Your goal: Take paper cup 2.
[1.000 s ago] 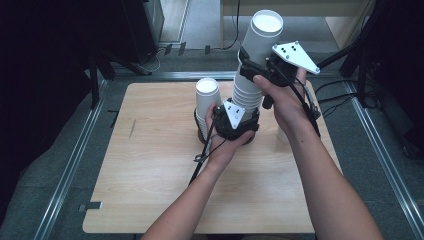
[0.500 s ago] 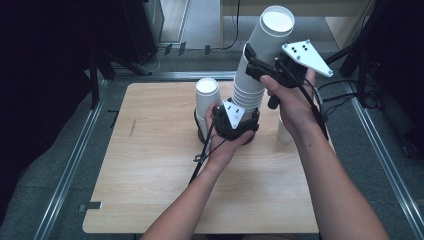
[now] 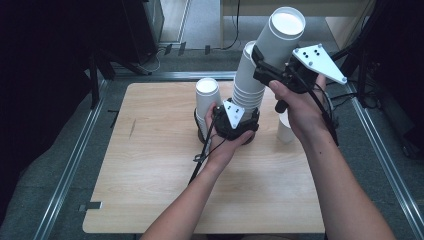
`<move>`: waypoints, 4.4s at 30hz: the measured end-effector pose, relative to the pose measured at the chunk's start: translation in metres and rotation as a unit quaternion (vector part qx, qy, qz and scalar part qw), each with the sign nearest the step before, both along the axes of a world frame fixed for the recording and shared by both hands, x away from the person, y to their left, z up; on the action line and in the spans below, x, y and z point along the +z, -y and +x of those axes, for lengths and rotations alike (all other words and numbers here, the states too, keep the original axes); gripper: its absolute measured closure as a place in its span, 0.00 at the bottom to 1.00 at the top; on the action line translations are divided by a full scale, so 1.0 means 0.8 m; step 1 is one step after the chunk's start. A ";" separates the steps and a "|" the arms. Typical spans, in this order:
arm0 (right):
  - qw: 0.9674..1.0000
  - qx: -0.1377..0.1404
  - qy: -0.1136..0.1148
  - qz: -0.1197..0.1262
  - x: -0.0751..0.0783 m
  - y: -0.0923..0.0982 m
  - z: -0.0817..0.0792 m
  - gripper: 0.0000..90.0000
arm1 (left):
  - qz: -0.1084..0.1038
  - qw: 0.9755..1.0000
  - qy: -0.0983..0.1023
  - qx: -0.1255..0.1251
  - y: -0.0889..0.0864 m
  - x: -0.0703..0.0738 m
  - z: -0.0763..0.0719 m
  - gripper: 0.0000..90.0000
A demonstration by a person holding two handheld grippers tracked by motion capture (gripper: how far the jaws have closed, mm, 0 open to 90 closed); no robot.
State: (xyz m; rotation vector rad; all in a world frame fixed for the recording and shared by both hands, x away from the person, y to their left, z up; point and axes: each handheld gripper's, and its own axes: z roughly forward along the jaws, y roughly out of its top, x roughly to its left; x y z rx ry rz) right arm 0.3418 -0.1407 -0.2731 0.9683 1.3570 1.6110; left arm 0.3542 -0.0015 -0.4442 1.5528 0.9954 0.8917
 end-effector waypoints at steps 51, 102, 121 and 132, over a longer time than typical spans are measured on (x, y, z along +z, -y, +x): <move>0.999 -0.030 -0.030 -0.018 -0.112 0.056 -0.063 0.15 | -0.011 1.000 -0.008 -0.023 -0.047 -0.014 -0.066 0.18; 0.984 -0.057 -0.054 -0.158 -0.259 0.041 -0.116 0.14 | 0.011 0.998 -0.046 -0.046 -0.108 -0.048 -0.162 0.18; 0.948 -0.062 -0.009 -0.311 -0.298 0.014 -0.129 0.14 | -0.016 0.987 -0.066 -0.147 -0.111 -0.046 -0.171 0.08; 0.933 -0.060 0.008 -0.354 -0.305 0.006 -0.129 0.14 | -0.008 0.984 -0.065 -0.165 -0.111 -0.045 -0.173 0.08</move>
